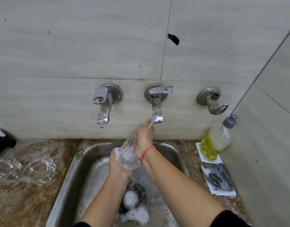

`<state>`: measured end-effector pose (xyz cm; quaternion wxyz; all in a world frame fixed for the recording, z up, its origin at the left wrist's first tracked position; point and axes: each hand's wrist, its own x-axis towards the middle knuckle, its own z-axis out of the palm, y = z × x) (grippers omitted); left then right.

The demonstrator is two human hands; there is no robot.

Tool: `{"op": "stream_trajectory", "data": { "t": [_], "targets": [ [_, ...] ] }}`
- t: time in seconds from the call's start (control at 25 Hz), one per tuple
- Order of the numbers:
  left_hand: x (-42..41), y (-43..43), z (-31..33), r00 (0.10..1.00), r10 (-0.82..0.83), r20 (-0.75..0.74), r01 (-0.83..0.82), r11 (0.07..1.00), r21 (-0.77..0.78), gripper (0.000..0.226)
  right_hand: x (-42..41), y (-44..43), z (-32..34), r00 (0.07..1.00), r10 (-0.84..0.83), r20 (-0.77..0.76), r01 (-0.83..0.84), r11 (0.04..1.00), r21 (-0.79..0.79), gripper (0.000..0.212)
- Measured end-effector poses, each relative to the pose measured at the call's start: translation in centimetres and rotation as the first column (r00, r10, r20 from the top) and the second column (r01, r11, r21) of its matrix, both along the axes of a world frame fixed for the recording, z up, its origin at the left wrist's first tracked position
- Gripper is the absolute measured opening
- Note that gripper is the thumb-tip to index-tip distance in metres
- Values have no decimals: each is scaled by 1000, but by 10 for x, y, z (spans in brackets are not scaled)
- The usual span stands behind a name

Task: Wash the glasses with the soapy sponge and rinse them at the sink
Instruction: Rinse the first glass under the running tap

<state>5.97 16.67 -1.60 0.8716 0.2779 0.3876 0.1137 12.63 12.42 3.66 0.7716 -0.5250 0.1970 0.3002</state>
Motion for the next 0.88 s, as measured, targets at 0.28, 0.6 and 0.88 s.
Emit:
{"op": "stream_trajectory", "data": {
  "t": [0.28, 0.6, 0.88],
  "targets": [
    [-1, -3, -17, 998, 41, -43, -42, 999, -24, 18, 6, -9, 3, 973, -78, -218, 114, 981, 160, 39],
    [2, -11, -26, 995, 4, 95, 6, 994, -105, 14, 12, -15, 0, 910, -277, -307, 379, 855, 353, 35],
    [8, -13, -30, 995, 37, 98, -27, 994, -107, 14, 19, -13, 3, 893, -373, -254, 427, 879, 212, 64]
  ]
}}
